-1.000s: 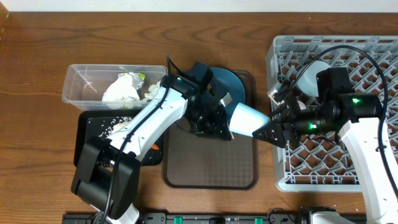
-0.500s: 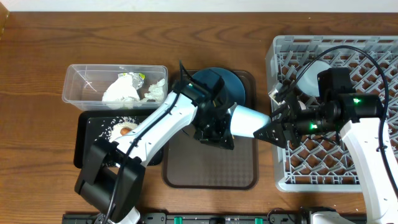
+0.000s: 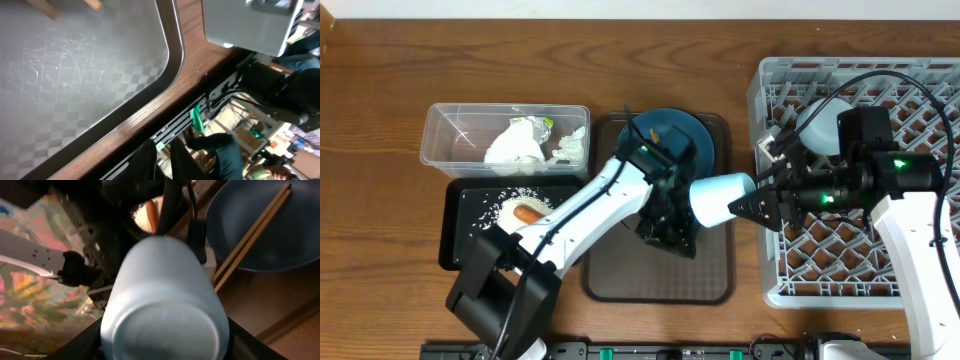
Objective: Sort waste into correct bins and load items into the dishwasher rack
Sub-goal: 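Grasp the light-blue cup with the right gripper, release left gripper, then lower the light-blue cup into the rack with the right gripper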
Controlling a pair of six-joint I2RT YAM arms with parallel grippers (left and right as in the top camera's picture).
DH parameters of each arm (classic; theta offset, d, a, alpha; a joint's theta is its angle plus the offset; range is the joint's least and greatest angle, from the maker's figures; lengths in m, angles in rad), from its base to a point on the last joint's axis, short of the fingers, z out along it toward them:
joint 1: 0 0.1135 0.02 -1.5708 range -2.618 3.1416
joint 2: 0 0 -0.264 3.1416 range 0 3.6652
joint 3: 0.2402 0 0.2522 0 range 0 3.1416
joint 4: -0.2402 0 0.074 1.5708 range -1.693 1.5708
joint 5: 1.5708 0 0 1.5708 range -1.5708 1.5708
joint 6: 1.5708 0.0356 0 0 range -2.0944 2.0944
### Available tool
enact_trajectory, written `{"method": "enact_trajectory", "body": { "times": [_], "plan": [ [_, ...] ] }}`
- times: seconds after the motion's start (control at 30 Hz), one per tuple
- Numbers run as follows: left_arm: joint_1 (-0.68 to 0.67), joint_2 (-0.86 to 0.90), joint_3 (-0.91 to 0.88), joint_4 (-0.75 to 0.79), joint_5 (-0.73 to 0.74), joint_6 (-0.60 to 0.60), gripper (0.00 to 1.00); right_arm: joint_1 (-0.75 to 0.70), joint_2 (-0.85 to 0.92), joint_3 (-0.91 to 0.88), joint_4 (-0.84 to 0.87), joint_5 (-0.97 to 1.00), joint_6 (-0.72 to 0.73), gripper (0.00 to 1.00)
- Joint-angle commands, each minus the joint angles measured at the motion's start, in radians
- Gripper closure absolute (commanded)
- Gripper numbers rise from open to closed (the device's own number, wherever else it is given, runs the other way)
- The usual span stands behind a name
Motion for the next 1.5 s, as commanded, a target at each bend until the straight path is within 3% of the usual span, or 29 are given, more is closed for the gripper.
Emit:
{"method": "enact_trajectory", "body": {
  "times": [0.0,0.37,0.43,0.57,0.6,0.63,0.97,1.47],
  "plan": [
    [-0.036,-0.016,0.005,-0.001,0.011,0.015,0.85,0.003,0.002,0.011,0.013,0.024,0.021,0.83],
    [0.053,-0.016,0.005,-0.016,-0.169,0.003,0.84,-0.029,0.002,0.021,0.010,0.195,0.177,0.98],
    [0.069,-0.016,0.005,-0.016,-0.190,0.004,0.71,-0.048,0.000,0.029,0.005,0.229,0.237,0.98],
    [0.082,-0.016,0.005,-0.016,-0.233,0.004,0.63,-0.088,-0.010,0.064,-0.055,0.304,0.305,0.99],
    [0.082,-0.016,0.005,-0.016,-0.239,0.004,0.40,-0.096,-0.014,0.078,-0.076,0.333,0.322,0.99],
    [0.082,-0.016,0.005,-0.016,-0.238,0.004,0.05,-0.103,-0.018,0.090,-0.093,0.364,0.347,0.99],
    [0.082,-0.016,0.005,-0.016,-0.238,0.004,0.00,-0.110,-0.077,0.162,-0.237,0.710,0.606,0.99],
    [0.082,-0.016,0.005,-0.016,-0.238,0.004,0.01,-0.110,-0.088,0.161,-0.343,0.954,0.757,0.99]
  ]
}}
